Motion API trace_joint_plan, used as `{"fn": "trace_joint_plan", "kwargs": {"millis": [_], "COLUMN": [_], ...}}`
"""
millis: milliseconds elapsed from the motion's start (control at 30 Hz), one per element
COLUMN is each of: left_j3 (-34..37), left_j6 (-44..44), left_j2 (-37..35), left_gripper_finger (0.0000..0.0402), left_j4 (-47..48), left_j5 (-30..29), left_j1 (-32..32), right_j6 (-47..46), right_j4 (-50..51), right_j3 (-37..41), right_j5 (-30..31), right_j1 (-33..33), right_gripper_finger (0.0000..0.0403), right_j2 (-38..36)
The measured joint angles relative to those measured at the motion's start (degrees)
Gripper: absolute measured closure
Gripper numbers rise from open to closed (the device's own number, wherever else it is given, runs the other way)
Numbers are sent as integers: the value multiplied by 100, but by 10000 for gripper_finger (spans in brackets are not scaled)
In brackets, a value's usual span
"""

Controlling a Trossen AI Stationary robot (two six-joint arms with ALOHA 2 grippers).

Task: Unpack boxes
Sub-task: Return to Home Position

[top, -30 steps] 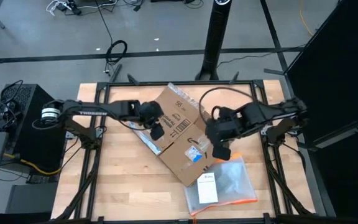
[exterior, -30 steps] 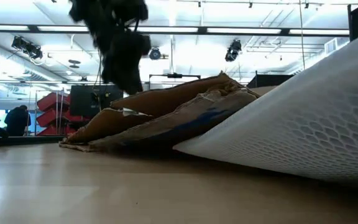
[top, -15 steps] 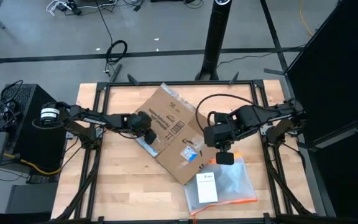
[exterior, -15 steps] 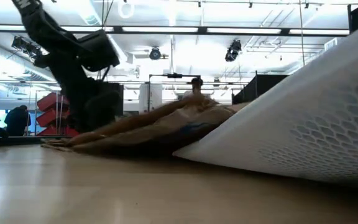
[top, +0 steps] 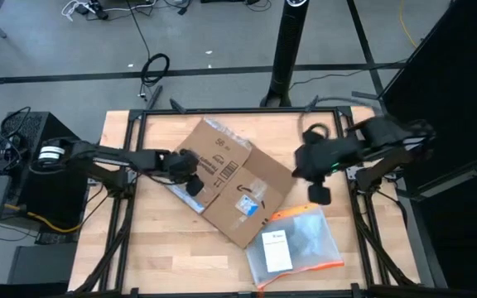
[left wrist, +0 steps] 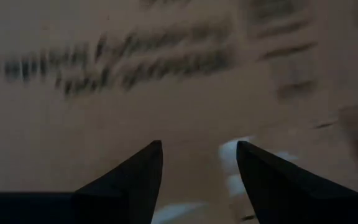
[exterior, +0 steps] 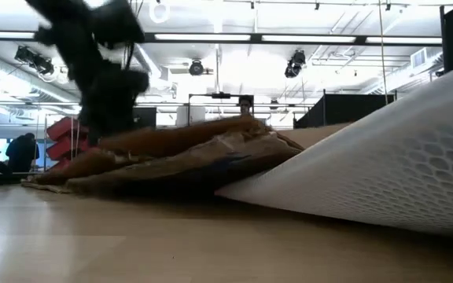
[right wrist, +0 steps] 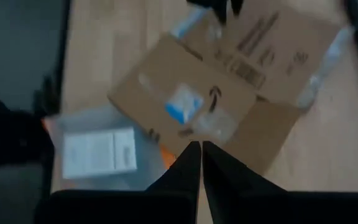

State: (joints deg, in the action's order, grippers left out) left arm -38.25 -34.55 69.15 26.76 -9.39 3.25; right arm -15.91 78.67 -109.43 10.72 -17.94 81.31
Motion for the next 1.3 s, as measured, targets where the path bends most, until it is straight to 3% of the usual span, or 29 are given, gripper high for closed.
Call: {"fn": "trace_joint_plan", "kwargs": {"millis": [200, 800, 933, 1167, 1300], "left_j3": [-616, -811, -731, -293, 227], "left_j6": [274, 1631, 2224, 2775, 2858], "left_j2": [-895, -1893, -2499, -3278, -3662], "left_gripper_finger": [204, 204, 204, 204, 204], "left_j4": [-34, -2513, -2393, -2250, -2408], "left_j5": [-183, -825, -1173, -1237, -2003], "left_j1": [-191, -347, -693, -1272, -1473], "right_j6": [-38, 1019, 1067, 1241, 1317], "right_j4": [-1236, -1768, -2765, -4778, -6005], "right_j3": [846, 1524, 2665, 4924, 6158], "right_j5": [133, 348, 245, 228, 38], "right_j1": [25, 59, 52, 55, 55], "right_gripper_finger": [401, 376, 371, 383, 393], "right_j2": [-1132, -2285, -3257, -4876, -5530]}}
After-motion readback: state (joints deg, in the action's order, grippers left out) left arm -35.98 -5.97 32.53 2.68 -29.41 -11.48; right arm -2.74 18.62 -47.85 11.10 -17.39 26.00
